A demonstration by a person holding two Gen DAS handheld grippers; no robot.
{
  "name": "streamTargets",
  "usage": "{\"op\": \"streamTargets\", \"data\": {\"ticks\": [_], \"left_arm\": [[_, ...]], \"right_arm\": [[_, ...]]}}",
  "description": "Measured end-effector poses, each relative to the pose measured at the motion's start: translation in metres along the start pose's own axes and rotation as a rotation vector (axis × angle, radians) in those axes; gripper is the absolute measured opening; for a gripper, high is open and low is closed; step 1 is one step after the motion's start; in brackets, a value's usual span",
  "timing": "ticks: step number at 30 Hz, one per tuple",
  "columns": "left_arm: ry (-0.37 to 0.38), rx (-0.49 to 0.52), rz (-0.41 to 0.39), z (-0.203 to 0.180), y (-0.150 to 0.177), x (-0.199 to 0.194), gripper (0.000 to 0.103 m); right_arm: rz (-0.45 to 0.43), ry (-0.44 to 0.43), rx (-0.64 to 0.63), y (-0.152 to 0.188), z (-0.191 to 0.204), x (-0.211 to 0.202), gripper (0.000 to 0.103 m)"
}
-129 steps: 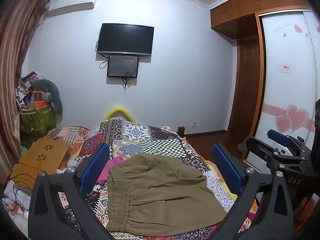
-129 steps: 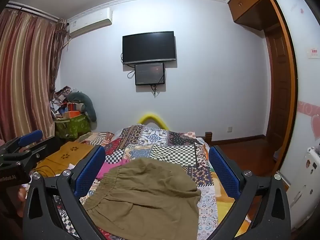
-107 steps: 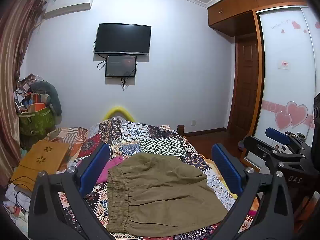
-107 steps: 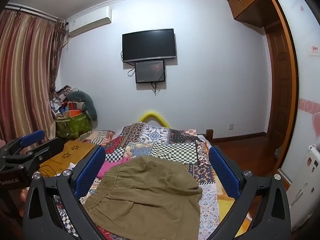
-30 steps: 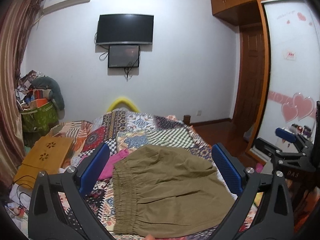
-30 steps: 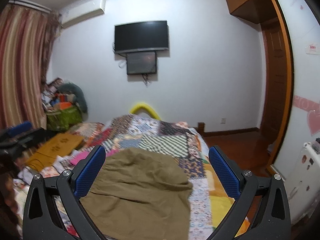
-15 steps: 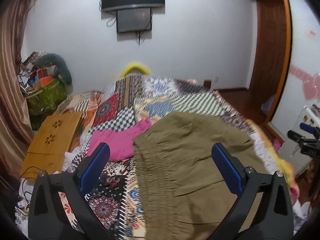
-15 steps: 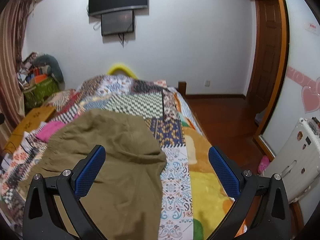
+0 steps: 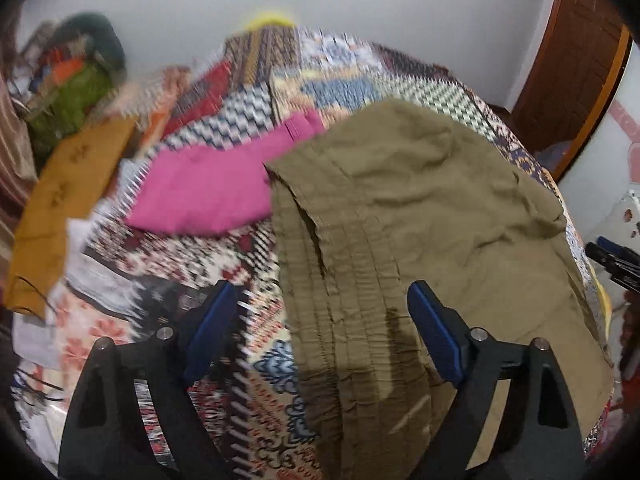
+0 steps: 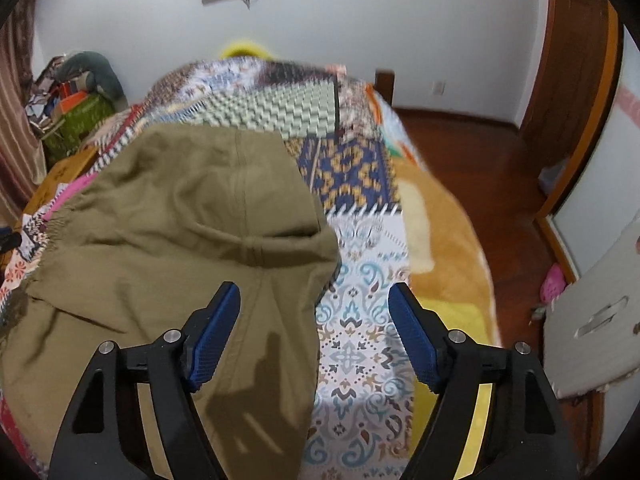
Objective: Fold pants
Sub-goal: 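Lower both grippers onto the pants waistband and close on it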
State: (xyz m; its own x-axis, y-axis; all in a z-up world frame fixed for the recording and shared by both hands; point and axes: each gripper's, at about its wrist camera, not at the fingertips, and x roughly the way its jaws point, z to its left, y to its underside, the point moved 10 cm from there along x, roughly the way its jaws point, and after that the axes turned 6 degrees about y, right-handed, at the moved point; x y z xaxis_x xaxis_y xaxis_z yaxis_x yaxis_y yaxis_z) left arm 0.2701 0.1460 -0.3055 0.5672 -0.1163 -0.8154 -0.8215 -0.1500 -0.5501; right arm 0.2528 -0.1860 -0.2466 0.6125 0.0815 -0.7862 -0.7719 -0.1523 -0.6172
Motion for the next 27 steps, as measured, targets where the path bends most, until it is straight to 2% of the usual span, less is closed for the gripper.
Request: {"op": "streamTargets", "data": {"ticks": [7,11,12,13,14,15,16,21,27], "left_arm": [[0.071,-0.005,0.076,-0.016,0.008,0.029,0.088],[0.102,-0.004,0.111,-0.021,0.013,0.038,0.081],[0.104,-0.003,0.112,-0.022,0.014,0.040,0.078],[0.105,-0.006,0.111,-0.022,0.014,0.040,0.077],[0.111,-0.002,0.110,-0.023,0.014,0.039,0.070],[0.113,0.003,0.108,-0.024,0.014,0.039,0.060],[0.113,0.011,0.105,-0.025,0.013,0.037,0.055],[0.088,0.047,0.111,-0.028,0.010,0.039,0.052],[0.043,0.063,0.100,-0.020,0.010,0.041,0.052]], "right_arm": [[0.093,-0.087,0.038,0.013,0.005,0.030,0.063],[0.113,-0.091,0.009,0.018,0.012,0.040,0.052],[0.111,-0.083,-0.006,0.018,0.013,0.040,0.046],[0.112,-0.081,-0.017,0.019,0.015,0.039,0.037],[0.113,-0.083,-0.025,0.020,0.016,0.039,0.031],[0.116,-0.083,-0.034,0.021,0.016,0.039,0.023],[0.115,-0.081,-0.043,0.023,0.017,0.038,0.019],[0.116,-0.063,-0.066,0.025,0.015,0.036,0.011],[0.138,-0.065,-0.060,0.032,0.014,0.032,0.010]]}}
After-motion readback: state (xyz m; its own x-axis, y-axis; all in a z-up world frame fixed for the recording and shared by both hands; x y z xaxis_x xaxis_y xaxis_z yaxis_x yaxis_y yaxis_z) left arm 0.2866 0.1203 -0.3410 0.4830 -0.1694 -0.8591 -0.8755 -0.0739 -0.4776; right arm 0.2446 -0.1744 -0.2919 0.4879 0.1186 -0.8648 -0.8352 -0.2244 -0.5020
